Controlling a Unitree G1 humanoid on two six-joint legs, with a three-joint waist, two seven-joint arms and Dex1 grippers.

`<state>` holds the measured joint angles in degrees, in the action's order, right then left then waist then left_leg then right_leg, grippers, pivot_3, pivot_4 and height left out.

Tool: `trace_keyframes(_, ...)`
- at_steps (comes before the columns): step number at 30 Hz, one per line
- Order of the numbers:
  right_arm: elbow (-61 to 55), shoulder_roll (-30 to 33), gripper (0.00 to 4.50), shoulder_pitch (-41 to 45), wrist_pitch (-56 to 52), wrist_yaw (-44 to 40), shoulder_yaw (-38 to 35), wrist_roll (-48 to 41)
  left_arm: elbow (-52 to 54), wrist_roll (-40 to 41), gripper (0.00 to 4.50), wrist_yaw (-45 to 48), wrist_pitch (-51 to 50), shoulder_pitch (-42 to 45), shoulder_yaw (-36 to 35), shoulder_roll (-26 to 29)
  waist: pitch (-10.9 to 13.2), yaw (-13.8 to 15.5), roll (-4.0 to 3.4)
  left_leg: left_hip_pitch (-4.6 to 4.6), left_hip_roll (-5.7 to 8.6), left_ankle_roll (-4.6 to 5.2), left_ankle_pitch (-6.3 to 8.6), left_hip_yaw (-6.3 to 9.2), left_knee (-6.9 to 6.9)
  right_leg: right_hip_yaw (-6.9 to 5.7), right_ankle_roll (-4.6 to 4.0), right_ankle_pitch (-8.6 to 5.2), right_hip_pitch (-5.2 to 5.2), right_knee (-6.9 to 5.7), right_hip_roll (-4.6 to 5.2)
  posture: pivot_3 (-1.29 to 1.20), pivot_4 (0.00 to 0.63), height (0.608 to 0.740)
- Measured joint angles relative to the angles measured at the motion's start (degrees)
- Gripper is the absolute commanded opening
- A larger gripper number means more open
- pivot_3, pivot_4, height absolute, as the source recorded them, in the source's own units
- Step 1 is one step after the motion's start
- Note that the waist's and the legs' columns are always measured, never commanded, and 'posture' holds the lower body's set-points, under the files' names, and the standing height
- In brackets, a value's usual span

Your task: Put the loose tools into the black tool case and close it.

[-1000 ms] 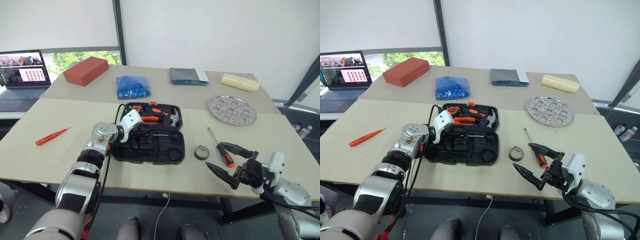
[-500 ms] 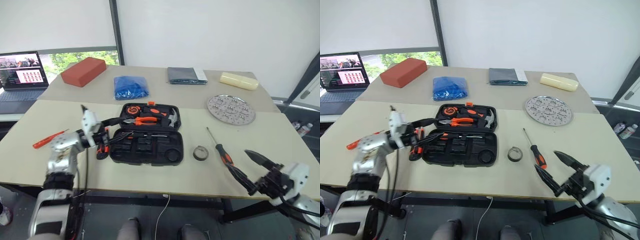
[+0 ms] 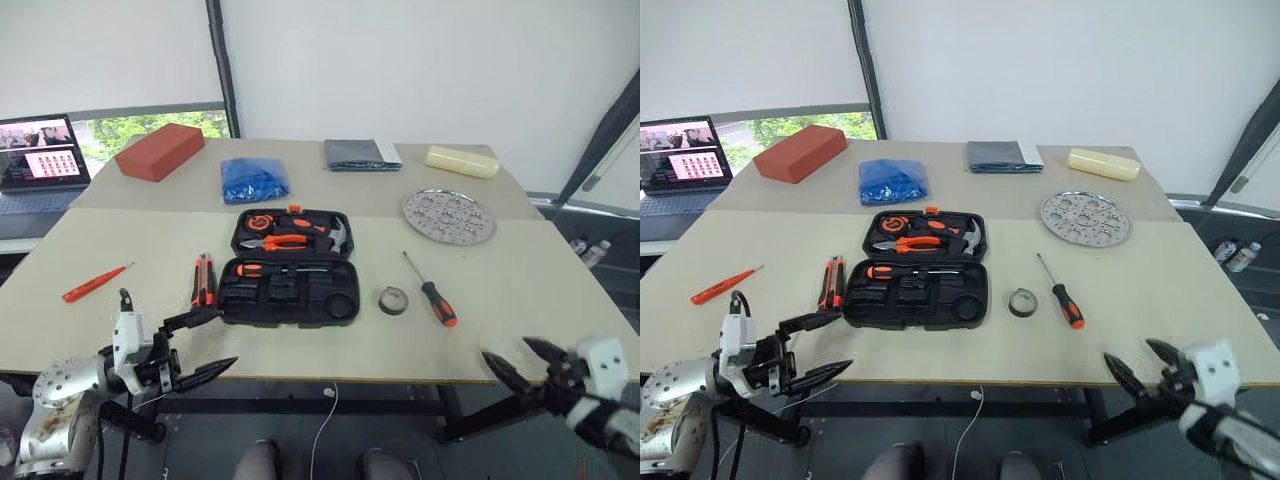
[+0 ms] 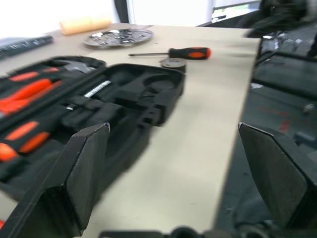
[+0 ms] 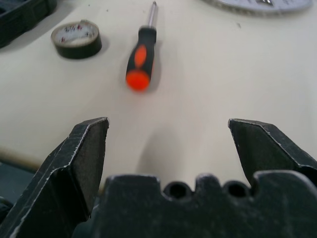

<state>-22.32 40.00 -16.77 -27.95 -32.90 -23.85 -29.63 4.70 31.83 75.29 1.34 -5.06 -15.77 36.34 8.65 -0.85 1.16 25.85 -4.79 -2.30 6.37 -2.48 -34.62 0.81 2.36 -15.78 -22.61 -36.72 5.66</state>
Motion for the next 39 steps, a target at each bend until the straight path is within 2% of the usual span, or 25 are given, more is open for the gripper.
trace_keyframes(3, 0.28, 3.49, 4.5, 10.28, -9.97, 1.35, 5.58, -0.72, 3.01, 0.19, 4.45, -1.47, -1.27, 0.61, 1.12, -0.18, 0.0, 0.49, 0.0, 0.02, 0.05, 0.02, -0.01, -0.04, 0.0, 0.0, -0.01, 0.02, 0.02, -0.03, -0.02, 0.0, 0.15, 0.74)
trace_keyframes(5, 1.29, 4.41, 4.5, 15.14, -12.7, 0.44, 9.28, -0.84, 4.18, 0.22, 4.45, -2.55, -1.71, 1.37, 1.93, -0.49, 0.0, 0.84, 0.0, 0.15, 0.07, 0.1, 0.01, -0.06, -0.01, 0.02, 0.04, -0.01, 0.01, -0.01, -0.07, 0.0, 0.15, 0.74)
trace_keyframes(8, 6.04, 5.35, 4.5, 21.01, -13.71, -1.4, 15.31, 1.64, 5.14, 0.11, 4.45, -3.38, -1.84, 1.83, 2.92, -0.66, -0.02, 1.26, 0.02, 0.48, 0.07, 0.78, -0.06, -0.06, -0.12, 0.15, -0.04, 0.05, 0.08, -0.02, -0.22, 0.0, 0.15, 0.74)
trace_keyframes(9, 8.52, 5.19, 4.5, 22.75, -13.88, -0.94, 16.82, 3.02, 5.25, -0.1, 4.45, -3.53, -1.82, 1.88, 3.13, -0.64, -0.01, 1.39, 0.03, 0.51, 0.1, 0.83, 0.0, -0.07, -0.12, 0.16, 0.27, 0.14, 0.07, -0.01, -0.23, 0.0, 0.15, 0.74)
trace_keyframes(14, 17.64, 4.23, 4.5, 29.71, -14.01, 1.18, 20.98, 8.55, 5.3, -0.1, 4.45, -4.72, -2.24, 4.18, 2.82, 0.8, 0.0, 1.5, 0.04, 0.53, 0.02, 0.83, 0.04, -0.08, -0.13, 0.16, 0.27, 0.13, -0.02, -0.07, -0.35, 0.0, 0.15, 0.74)
trace_keyframes(15, 18.2, 4.13, 3.97, 30.28, -14.0, 1.56, 21.15, 9.14, 5.64, -0.07, 4.5, -4.85, -2.63, 4.57, 2.8, 1.07, 0.0, 1.47, 0.04, 0.53, 0.0, 0.82, 0.03, -0.08, -0.15, 0.16, 0.27, 0.13, -0.02, -0.07, -0.36, 0.0, 0.15, 0.74)
trace_keyframes(19, 19.02, 3.78, 2.93, 31.07, -15.15, 1.7, 21.15, 9.78, 6.64, 0.28, 4.5, -5.1, -3.21, 4.56, 2.79, 1.67, 0.0, 1.5, 0.05, 0.51, 0.0, 0.8, 0.02, -0.1, -0.25, 0.17, 0.09, -0.06, 0.02, -0.05, -0.33, 0.0, 0.15, 0.74)
trace_keyframes(24, 17.38, 3.61, 1.09, 30.16, -17.6, 0.99, 20.34, 8.96, 7.84, 1.23, 4.5, -6.1, -4.67, 3.09, 2.79, 1.68, 0.0, 1.6, 0.05, 0.47, 0.0, 0.36, 0.3, -0.11, -0.33, 0.17, 0.11, -0.05, 0.04, -0.03, -0.29, 0.0, 0.15, 0.74)
trace_keyframes(27, 17.07, 3.61, 1.04, 28.57, -15.96, -0.69, 18.49, 8.36, 8.63, 1.94, 4.5, -7.26, -5.52, 2.25, 2.75, 1.58, 0.01, 1.63, 0.05, 0.48, 0.01, 0.37, 0.29, -0.12, -0.32, 0.17, 0.11, -0.05, 0.12, -0.04, -0.29, 0.0, 0.15, 0.74)
trace_keyframes(30, 17.17, 2.91, 1.04, 28.54, -9.11, -5.65, 16.76, 7.2, 9.27, 2.36, 4.5, -9.04, -6.21, 1.8, 2.17, 0.93, 0.01, 1.32, 0.05, 0.48, -0.02, 0.39, 0.28, -0.14, -0.3, 0.22, 0.19, -0.09, 0.07, -0.06, -0.35, 0.0, 0.15, 0.74)
trace_keyframes(33, 16.94, 1.18, 1.04, 33.91, -0.46, -13.4, 17.01, 5.38, 9.48, 3.3, 4.5, -11.99, -6.61, 1.69, 1.12, -0.69, 0.03, 0.17, 0.04, 0.38, -0.06, 0.77, 0.04, -0.11, -0.25, 0.28, 0.28, -0.03, 0.03, -0.12, -0.44, 0.0, 0.15, 0.74)
trace_keyframes(36, 21.41, -0.55, 1.04, 48.6, 4.71, -21.47, 27.85, 11.02, 9.02, 3.52, 4.5, -15.67, -6.12, -0.68, -2.0, -2.99, 0.09, -1.66, 0.01, 0.18, -0.08, 0.79, 0.03, -0.15, -0.19, 0.45, 0.16, 0.05, -0.03, -0.15, -0.49, 0.0, 0.15, 0.74)
trace_keyframes(39, 27.44, -5.2, 1.04, 59.75, 7.3, -24.82, 38.29, 18.37, 8.68, 3.46, 4.5, -17.78, -5.08, -2.68, -3.21, -4.58, 0.14, -1.4, 0.14, 0.16, -0.13, 0.78, 0.02, -0.13, -0.07, 0.33, 0.02, 0.05, -0.38, -0.27, -0.49, 0.0, 0.15, 0.74)
